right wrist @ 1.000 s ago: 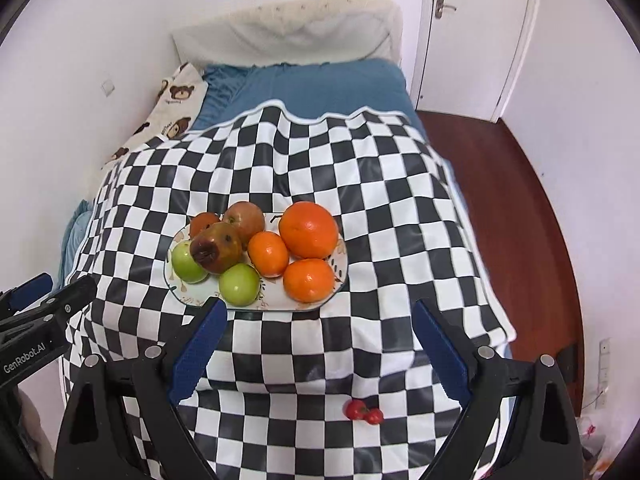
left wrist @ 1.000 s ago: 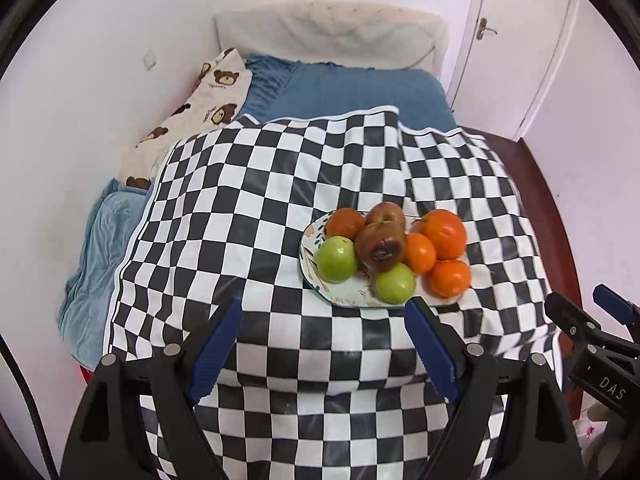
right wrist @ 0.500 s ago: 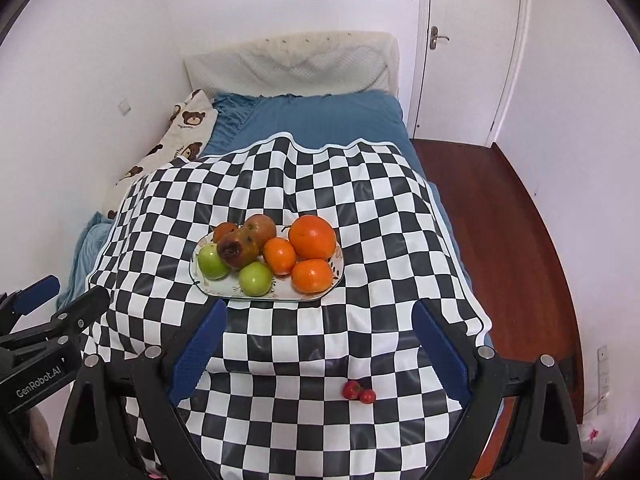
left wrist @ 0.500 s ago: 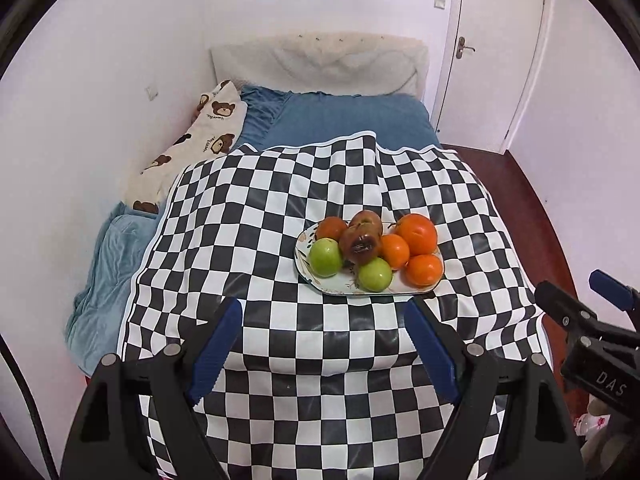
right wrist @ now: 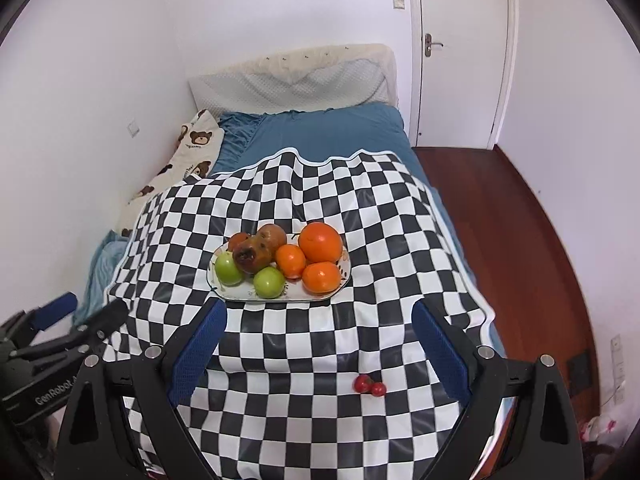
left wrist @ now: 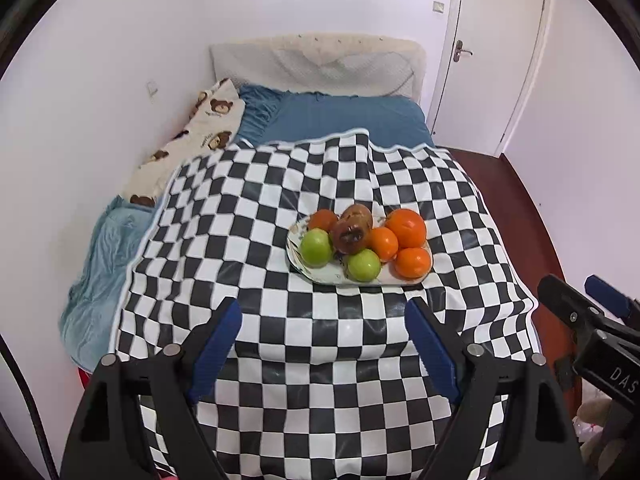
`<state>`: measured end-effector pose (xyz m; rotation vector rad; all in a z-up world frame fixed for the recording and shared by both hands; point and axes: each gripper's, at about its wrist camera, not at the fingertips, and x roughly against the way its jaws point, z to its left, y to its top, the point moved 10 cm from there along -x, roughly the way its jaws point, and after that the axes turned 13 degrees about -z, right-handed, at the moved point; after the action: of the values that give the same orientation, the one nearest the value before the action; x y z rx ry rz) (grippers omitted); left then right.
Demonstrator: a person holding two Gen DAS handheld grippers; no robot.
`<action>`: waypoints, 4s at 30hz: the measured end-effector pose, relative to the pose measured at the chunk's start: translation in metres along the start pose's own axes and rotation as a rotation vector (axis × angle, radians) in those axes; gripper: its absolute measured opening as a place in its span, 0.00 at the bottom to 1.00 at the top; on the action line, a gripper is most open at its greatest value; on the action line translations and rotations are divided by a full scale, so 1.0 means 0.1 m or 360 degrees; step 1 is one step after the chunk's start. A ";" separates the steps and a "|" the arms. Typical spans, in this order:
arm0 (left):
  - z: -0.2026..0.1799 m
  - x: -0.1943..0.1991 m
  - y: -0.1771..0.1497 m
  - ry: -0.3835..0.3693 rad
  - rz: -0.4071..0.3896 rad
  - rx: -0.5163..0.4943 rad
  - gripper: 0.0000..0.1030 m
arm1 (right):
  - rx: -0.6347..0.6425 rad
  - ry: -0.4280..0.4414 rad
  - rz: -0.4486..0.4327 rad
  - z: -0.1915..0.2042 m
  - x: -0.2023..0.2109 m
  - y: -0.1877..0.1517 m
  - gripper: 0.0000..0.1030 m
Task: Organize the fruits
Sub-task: 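Lift both tools off the plate and move back from it, then grasp a cherry tomato with the left tool while the right tool grasps the other, then carry both cherry tomatoes onto the floral plate and open both tools, then lift both tools away from the plate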
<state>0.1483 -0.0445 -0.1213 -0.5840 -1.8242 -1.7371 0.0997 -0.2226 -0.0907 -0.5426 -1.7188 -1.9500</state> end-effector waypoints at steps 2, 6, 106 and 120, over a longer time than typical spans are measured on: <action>-0.05 -0.10 -0.07 -0.0018 0.0026 -0.0010 0.98 | -0.0065 0.0028 0.0067 -0.10 -0.12 -0.13 0.93; -0.16 -0.43 -0.30 0.0031 0.0136 -0.0095 0.98 | -0.0162 0.0005 0.0243 -0.40 -0.45 -0.54 0.93; 0.02 -2.54 -0.80 -0.0181 0.0703 0.0393 0.27 | -0.0351 0.0541 0.0544 0.22 -2.74 -1.07 0.25; 0.17 -2.26 -0.72 -0.0125 0.0716 0.0352 0.68 | -0.0384 0.0519 0.0595 0.21 -2.65 -0.97 0.77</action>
<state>0.2708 -0.0190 -0.3232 -0.8985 -1.7391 -1.2146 0.2554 -0.1675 -0.3200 -0.5479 -1.1029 -1.8576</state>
